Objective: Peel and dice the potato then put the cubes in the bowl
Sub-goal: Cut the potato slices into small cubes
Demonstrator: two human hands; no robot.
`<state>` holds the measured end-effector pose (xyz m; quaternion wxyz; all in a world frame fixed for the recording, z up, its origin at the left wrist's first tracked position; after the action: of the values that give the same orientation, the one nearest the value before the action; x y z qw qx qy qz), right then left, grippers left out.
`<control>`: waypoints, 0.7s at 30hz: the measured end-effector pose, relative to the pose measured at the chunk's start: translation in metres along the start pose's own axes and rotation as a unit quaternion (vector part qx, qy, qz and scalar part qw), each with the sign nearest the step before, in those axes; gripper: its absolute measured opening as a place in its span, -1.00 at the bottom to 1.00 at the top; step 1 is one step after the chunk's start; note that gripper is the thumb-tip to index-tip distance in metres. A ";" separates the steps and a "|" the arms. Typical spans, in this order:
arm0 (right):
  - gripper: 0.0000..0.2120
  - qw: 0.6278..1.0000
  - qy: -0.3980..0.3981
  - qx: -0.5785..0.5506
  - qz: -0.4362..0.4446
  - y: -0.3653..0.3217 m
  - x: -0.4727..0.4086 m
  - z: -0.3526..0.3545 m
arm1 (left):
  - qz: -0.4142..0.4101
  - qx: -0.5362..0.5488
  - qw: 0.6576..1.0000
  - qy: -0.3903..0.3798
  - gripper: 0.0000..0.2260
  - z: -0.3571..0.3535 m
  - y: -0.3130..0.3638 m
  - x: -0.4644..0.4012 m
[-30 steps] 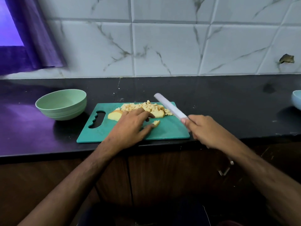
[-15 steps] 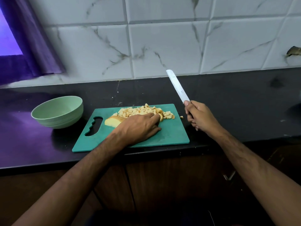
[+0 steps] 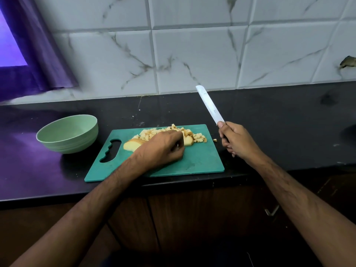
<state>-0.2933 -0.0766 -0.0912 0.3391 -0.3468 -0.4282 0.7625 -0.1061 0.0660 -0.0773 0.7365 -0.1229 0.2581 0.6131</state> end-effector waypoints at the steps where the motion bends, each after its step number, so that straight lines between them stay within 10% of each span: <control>1: -0.60 1.000 0.000 0.002 0.000 0.000 0.000 0.000 | 0.009 0.011 1.000 0.011 -0.91 0.007 -0.004 -0.002; 6: -0.60 1.000 0.001 0.008 0.000 0.000 0.000 0.000 | 0.043 -0.019 0.998 0.047 -0.92 0.046 -0.044 -0.025; 14: -0.61 1.000 0.006 0.003 -0.001 -0.001 0.000 0.000 | 0.021 -0.072 0.991 -0.109 -0.86 0.033 -0.082 -0.026; 21: -0.61 1.000 0.004 0.007 -0.003 0.001 -0.002 -0.001 | -0.021 -0.136 0.990 0.022 -0.84 0.043 -0.063 -0.017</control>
<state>-0.2919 -0.0780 -0.0920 0.3457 -0.3466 -0.4226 0.7628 -0.0370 0.0590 -0.0406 0.7198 -0.2408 0.1854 0.6241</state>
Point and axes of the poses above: each hand's wrist, its own x-axis away from the middle knuckle, its own z-axis out of the back of the hand, y = z × x, the point moved 4 cm from there along -x, towards the middle knuckle, and after that the axes turned 5 degrees about y, right-handed, at the moved point
